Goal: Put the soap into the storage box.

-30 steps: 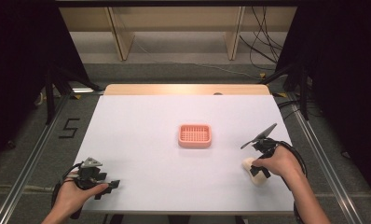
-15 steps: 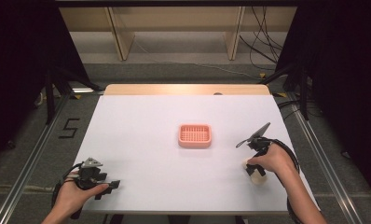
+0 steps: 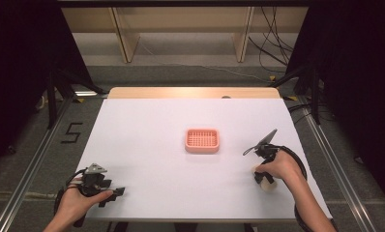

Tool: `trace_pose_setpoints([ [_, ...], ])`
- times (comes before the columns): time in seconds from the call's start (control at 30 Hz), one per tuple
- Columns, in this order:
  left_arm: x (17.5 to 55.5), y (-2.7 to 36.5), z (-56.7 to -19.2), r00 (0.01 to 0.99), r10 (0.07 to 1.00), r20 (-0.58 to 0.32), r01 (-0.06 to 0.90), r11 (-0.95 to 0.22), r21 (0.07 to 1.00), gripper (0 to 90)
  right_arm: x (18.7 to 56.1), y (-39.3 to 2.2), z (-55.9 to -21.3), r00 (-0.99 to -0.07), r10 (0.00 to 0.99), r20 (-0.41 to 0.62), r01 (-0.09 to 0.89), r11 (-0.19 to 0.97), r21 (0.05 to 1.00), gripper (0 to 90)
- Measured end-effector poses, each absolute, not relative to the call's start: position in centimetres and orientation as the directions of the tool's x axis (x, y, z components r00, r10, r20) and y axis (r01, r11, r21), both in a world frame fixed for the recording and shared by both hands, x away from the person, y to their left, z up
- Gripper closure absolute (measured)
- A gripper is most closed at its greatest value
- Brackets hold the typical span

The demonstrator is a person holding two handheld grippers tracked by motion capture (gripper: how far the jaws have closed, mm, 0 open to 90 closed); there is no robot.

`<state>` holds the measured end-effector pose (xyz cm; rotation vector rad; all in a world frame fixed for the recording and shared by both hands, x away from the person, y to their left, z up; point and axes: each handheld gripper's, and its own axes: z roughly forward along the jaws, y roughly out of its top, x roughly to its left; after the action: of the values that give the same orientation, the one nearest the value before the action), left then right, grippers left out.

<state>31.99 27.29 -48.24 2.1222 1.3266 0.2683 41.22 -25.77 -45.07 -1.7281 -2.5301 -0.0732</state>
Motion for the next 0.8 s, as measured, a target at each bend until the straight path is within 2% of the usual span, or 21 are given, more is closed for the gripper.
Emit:
trace_pose_setpoints([
  [0.27,31.99,27.31,-48.25,0.477,0.866,-0.147,0.742,-0.308,0.595,33.9,41.27,-25.72,-45.08,-0.367,0.928,0.067,0.93,0.368,-0.009,50.2],
  [0.43,31.92,27.28,-48.24,0.476,0.865,-0.159,0.746,-0.302,0.594,33.8,41.07,-25.84,-45.19,-0.368,0.927,0.076,0.93,0.367,0.029,50.3],
  [0.47,31.92,27.28,-48.25,0.476,0.865,-0.159,0.746,-0.301,0.594,33.8,41.12,-25.91,-45.03,-0.368,0.926,0.086,0.929,0.369,0.005,50.3],
  [0.5,31.92,27.28,-48.24,0.476,0.865,-0.159,0.746,-0.302,0.593,33.8,41.0,-25.89,-45.15,-0.366,0.928,0.077,0.931,0.365,0.03,50.3],
  [0.67,31.95,27.3,-48.25,0.477,0.865,-0.158,0.746,-0.303,0.593,33.6,41.0,-26.08,-45.0,-0.366,0.926,0.094,0.93,0.368,0.004,50.4],
  [0.8,31.95,27.31,-48.26,0.476,0.865,-0.16,0.746,-0.301,0.593,33.6,40.88,-26.02,-45.05,-0.361,0.929,0.086,0.933,0.36,0.024,50.4],
])
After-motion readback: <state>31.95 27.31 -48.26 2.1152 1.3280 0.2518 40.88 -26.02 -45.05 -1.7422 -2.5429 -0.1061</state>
